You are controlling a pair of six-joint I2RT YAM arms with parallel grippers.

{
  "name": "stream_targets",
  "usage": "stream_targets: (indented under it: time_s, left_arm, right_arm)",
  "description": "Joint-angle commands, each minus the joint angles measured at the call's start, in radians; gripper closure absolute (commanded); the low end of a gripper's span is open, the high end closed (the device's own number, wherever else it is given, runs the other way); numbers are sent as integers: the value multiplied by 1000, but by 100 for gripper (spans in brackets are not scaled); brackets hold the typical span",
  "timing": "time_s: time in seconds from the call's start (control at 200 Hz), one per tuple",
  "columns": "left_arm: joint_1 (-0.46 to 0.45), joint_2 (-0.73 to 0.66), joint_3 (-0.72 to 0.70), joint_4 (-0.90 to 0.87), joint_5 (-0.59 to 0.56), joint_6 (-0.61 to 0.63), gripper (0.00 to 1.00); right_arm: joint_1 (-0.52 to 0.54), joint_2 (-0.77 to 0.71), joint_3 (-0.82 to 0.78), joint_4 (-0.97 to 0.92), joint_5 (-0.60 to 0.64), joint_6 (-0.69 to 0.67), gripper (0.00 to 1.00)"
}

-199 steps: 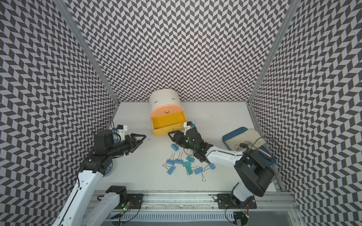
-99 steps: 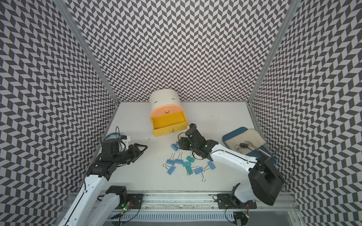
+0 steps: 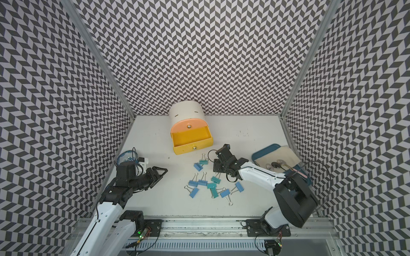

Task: Put the binder clips in the drawer according to color
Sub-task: Move the binder clip to the center of the board.

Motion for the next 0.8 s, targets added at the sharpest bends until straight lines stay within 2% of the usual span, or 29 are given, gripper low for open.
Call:
stream_targets:
  time_s: [0.0,0.376,0.601,0.796]
  left_arm:
    - [-4,-4,42,-4,-1,13,41]
    - [-4,39,50,4,8,33,40]
    - [-4,64,47,52,14,24,40]
    - [-4,95,64,80,22,23,40]
  right_arm:
    - [-10,32,30,53,30,-18,26]
    - [-13,89,46,40,30,-25,27]
    - [-12,-34,-34,-37,-41,-45,29]
    - [-9,-120,-84,-138,-144,-128,29]
